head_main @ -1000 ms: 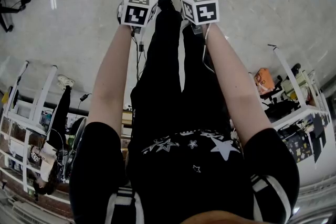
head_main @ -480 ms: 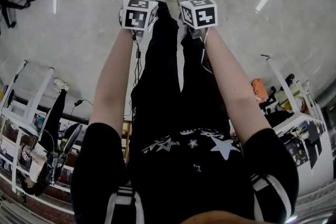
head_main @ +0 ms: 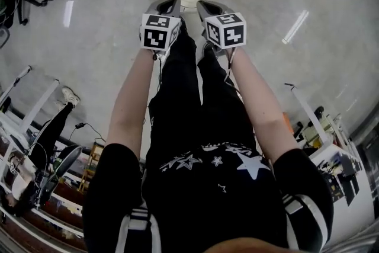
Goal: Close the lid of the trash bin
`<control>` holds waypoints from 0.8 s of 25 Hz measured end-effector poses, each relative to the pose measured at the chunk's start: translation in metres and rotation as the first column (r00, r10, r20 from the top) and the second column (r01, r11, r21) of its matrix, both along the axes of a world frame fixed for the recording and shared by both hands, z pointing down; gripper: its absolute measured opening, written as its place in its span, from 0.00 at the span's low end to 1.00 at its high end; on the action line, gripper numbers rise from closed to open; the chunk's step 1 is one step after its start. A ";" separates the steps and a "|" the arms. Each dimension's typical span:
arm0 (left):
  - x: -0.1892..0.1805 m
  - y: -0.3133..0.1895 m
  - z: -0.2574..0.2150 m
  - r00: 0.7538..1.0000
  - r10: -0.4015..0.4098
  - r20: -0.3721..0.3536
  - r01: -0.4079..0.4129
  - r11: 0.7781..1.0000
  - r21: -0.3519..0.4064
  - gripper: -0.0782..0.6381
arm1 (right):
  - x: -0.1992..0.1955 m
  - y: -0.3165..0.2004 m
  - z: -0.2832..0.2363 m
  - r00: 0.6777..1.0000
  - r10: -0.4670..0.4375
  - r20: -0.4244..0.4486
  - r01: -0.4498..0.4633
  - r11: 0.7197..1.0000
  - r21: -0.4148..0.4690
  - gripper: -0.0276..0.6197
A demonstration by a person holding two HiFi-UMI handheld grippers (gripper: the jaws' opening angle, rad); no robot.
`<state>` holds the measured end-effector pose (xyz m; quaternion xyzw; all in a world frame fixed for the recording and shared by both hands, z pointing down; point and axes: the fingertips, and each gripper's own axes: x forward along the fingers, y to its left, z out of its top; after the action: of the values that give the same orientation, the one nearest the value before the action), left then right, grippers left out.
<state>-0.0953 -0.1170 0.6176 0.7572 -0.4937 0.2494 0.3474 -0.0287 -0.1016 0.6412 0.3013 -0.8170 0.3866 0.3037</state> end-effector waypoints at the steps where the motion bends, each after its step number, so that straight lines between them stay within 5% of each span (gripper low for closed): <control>1: 0.001 0.001 -0.011 1.000 -0.018 -0.006 0.018 1.000 0.016 0.12 | 0.001 0.000 -0.010 1.000 -0.002 0.014 0.002 1.000 0.017 0.05; 6: 0.014 0.010 -0.061 0.997 -0.077 -0.031 0.079 0.994 0.081 0.12 | 0.010 -0.001 -0.069 0.988 0.033 0.150 -0.050 0.993 0.111 0.05; 12: 0.050 0.041 -0.106 0.993 -0.109 -0.053 0.115 0.986 0.119 0.12 | 0.047 0.021 -0.122 0.983 0.041 0.178 -0.064 0.991 0.122 0.05; 20: 0.062 0.054 -0.168 0.978 -0.199 -0.063 0.208 0.953 0.221 0.12 | 0.065 0.016 -0.195 0.970 -0.085 0.229 0.020 0.962 0.271 0.05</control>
<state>-0.0338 -0.0627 0.4498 0.7418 -0.5871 0.1393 0.2926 0.0359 -0.0853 0.4467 0.2689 -0.8999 0.2983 0.1700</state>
